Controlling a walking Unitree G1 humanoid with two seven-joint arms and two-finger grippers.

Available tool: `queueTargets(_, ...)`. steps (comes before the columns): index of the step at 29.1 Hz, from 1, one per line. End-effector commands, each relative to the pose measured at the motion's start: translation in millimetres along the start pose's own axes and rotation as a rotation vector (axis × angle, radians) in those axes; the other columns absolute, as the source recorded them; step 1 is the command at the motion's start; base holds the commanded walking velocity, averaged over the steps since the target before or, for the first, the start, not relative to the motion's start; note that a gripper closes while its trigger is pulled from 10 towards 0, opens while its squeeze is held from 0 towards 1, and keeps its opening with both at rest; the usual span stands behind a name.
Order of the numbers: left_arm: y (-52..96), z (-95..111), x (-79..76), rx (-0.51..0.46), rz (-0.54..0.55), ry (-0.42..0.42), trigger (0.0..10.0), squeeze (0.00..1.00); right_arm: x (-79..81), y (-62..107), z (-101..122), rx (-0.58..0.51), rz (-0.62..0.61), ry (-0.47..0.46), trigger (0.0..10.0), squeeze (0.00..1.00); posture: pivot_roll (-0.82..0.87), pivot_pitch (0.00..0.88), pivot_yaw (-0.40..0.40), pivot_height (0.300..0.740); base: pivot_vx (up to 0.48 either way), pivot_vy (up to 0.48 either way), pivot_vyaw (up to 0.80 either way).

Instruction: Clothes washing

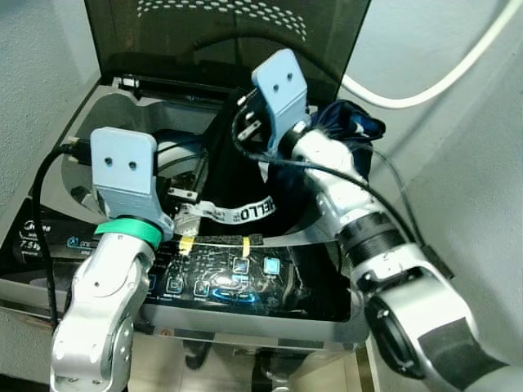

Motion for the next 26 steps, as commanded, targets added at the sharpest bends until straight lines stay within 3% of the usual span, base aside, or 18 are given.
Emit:
queueTargets(1,-0.8,2.5,-1.2,0.003,-0.021,-0.008,10.0,0.0,4.7,9.5,18.3,-0.096,0.145,-0.038,10.0,1.0,0.09,0.053,-0.032,0.74,0.0,0.0,0.0)
queueTargets(2,-1.4,2.8,-1.4,0.004,-0.026,-0.01,10.0,0.0,8.1,15.8,26.5,-0.141,0.22,-0.048,10.0,1.0,0.09,0.053,-0.032,0.74,0.0,0.0,0.0)
queueTargets(5,-1.3,3.6,-2.6,0.008,-0.035,-0.013,10.0,0.0,8.8,22.5,34.0,-0.175,0.275,-0.058,10.0,0.97,0.09,0.053,-0.03,0.74,0.0,0.0,0.0)
queueTargets(6,-1.6,4.4,-4.3,0.008,-0.042,-0.015,10.0,0.0,6.2,29.5,41.1,-0.204,0.304,-0.058,10.0,0.0,0.09,0.053,-0.029,0.74,0.0,0.0,0.0)
queueTargets(10,-2.3,6.6,-6.8,0.008,-0.05,-0.011,10.0,0.0,-4.8,50.3,61.5,-0.308,0.341,-0.068,10.0,0.0,0.09,0.053,-0.027,0.74,0.0,0.0,0.0)
queueTargets(17,-4.1,8.1,-5.6,0.005,-0.051,-0.024,10.0,0.0,-22.2,71.8,83.6,-0.445,0.258,-0.202,10.0,0.0,0.09,0.05,-0.021,0.74,0.0,0.0,0.0)
queueTargets(19,-7.3,9.0,-4.3,-0.003,-0.049,-0.034,10.0,0.0,-31.4,86.1,97.7,-0.566,0.186,-0.306,10.0,0.0,0.09,0.049,-0.019,0.74,0.0,0.0,0.0)
queueTargets(24,-10.8,9.8,-2.6,-0.01,-0.043,-0.042,10.0,0.0,-43.6,96.8,106.5,-0.664,0.091,-0.403,10.0,0.0,0.09,0.048,-0.014,0.74,0.0,0.0,0.0)
queueTargets(26,-16.4,11.6,-0.6,-0.025,-0.037,-0.053,10.0,0.0,-59.7,102.9,103.8,-0.67,-0.095,-0.425,10.0,0.0,0.08,0.045,-0.01,0.74,0.0,0.0,0.0)
Point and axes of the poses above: a point about 5 cm out from each wrist's last joint towards the gripper, its own y axis pointing back from the gripper into the wrist, its own z axis along the axis of the wrist's last joint, x = y × z, the point moved 1 cm from there along -y, pointing out of the wrist towards the gripper
